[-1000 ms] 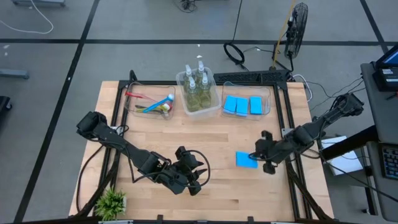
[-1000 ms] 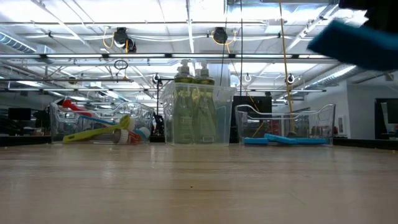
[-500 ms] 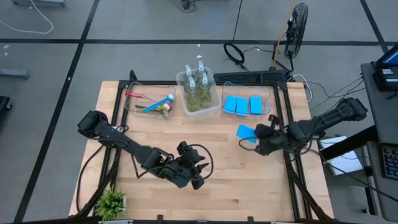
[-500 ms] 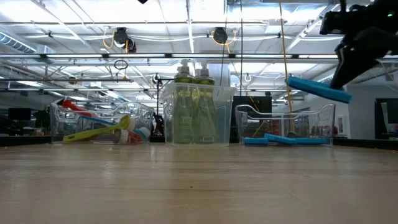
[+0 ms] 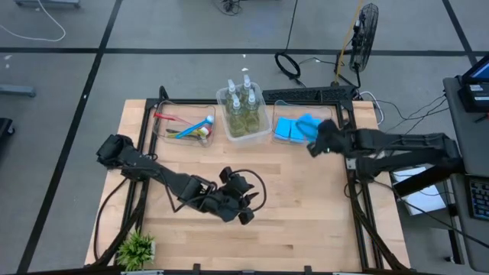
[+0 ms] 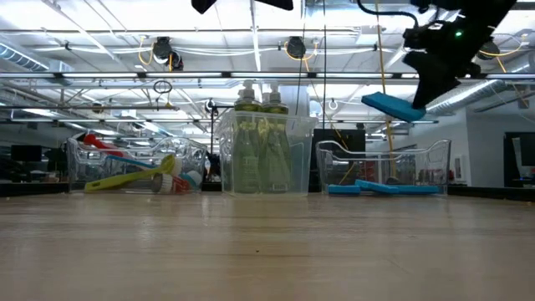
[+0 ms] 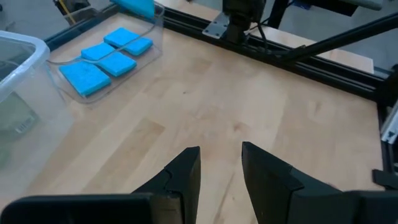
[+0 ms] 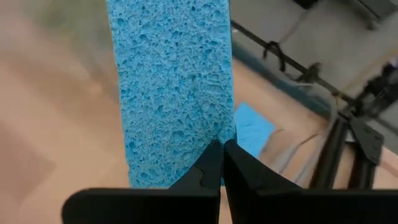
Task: Pick & Place Kitchen Sink Supplies
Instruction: Put the blue sponge into the right transparent bin
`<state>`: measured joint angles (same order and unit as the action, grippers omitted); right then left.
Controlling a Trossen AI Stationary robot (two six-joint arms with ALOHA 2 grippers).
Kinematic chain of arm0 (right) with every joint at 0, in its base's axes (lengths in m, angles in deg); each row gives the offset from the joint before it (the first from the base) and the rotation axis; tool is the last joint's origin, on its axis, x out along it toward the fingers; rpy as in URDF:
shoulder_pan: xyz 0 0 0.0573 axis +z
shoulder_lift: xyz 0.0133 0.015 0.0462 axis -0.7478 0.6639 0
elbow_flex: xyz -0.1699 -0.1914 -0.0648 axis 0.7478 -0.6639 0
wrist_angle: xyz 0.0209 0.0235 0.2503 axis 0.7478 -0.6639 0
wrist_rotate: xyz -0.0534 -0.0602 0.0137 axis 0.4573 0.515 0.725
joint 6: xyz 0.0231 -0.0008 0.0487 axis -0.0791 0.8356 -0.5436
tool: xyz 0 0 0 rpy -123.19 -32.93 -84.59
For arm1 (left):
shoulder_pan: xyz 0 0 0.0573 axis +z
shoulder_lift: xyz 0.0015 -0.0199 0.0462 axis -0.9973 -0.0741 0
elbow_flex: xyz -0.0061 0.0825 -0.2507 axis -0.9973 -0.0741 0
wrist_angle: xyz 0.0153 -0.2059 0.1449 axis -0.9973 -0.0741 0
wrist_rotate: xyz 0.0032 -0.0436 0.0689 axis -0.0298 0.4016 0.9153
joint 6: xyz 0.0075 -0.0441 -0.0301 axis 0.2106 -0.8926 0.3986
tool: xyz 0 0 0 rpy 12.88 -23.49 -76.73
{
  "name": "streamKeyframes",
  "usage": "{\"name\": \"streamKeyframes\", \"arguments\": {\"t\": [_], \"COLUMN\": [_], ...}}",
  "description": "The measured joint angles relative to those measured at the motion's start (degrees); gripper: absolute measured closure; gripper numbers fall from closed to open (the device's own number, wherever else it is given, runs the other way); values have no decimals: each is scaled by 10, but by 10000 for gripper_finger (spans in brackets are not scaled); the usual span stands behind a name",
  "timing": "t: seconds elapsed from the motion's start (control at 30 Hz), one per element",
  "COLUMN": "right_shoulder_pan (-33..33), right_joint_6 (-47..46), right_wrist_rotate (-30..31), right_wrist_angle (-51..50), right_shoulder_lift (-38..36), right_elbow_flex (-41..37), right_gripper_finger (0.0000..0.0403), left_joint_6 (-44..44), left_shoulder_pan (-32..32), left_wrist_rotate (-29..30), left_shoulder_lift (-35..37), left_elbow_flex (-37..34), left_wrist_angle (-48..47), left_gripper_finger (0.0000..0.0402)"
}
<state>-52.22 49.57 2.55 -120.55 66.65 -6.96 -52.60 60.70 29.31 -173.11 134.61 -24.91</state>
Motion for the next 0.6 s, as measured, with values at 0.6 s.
{"name": "streamKeyframes", "arguments": {"t": [0.6], "right_shoulder_pan": [-212], "right_joint_6": [28], "right_wrist_rotate": [-107], "right_wrist_angle": [156], "right_shoulder_lift": [-5], "right_elbow_flex": [17], "right_gripper_finger": [403], "left_joint_6": [30], "left_shoulder_pan": [51], "left_wrist_rotate": [-11], "left_shoulder_lift": [1], "left_elbow_flex": [-1], "left_wrist_angle": [-23], "left_gripper_finger": [282]}}
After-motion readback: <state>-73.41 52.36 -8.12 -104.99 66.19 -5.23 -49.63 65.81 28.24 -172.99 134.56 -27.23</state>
